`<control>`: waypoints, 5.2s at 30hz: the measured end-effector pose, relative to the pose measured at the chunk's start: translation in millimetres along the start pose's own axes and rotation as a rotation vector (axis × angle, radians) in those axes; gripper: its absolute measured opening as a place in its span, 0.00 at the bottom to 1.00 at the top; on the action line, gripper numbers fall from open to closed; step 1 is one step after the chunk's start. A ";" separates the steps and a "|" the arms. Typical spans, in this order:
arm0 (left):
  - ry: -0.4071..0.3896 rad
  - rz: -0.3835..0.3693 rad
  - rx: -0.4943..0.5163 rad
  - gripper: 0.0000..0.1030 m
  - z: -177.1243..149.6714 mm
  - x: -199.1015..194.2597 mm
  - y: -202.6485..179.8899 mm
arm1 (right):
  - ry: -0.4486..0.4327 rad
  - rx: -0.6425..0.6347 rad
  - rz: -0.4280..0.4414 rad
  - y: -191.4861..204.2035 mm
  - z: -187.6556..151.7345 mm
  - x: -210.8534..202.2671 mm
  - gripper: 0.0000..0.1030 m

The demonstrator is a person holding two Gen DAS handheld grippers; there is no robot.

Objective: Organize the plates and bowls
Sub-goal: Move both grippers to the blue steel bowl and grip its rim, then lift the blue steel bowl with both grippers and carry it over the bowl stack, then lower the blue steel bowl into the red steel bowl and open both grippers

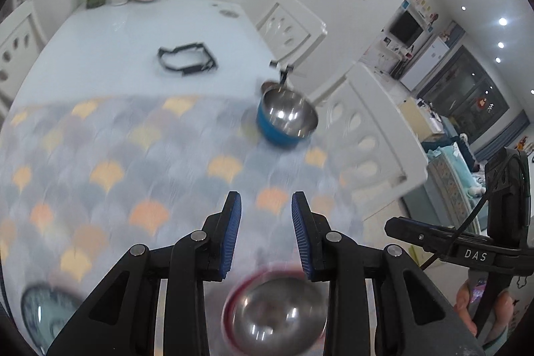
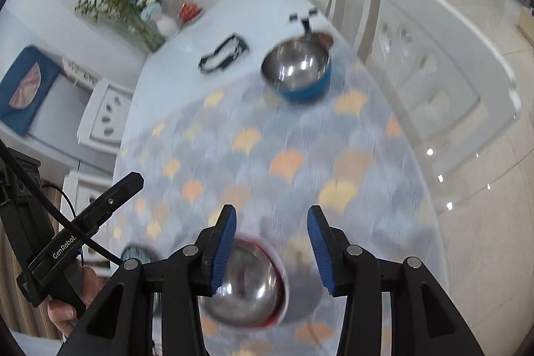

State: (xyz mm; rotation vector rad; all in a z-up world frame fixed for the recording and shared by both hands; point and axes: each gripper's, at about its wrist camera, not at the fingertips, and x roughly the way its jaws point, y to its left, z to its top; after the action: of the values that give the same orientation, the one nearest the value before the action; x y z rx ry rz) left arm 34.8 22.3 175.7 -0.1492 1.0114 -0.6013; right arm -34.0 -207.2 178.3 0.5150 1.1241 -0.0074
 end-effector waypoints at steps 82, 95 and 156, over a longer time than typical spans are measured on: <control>-0.004 0.045 -0.077 0.18 -96.0 -39.6 -17.6 | 0.104 -0.086 -0.004 47.5 -82.4 7.4 0.21; 0.060 0.081 -0.065 0.18 -136.5 -15.5 -8.5 | 0.149 -0.042 0.002 31.7 -112.2 30.2 0.22; -0.036 0.061 -0.084 0.66 -138.4 -94.8 2.3 | -0.019 -0.250 -0.123 85.4 -127.4 -33.6 0.54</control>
State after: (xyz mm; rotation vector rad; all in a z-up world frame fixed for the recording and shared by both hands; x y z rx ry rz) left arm -115.7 96.3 171.8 -0.2024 1.0029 -0.4993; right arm -135.9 -89.5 198.7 0.2221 1.1188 0.0211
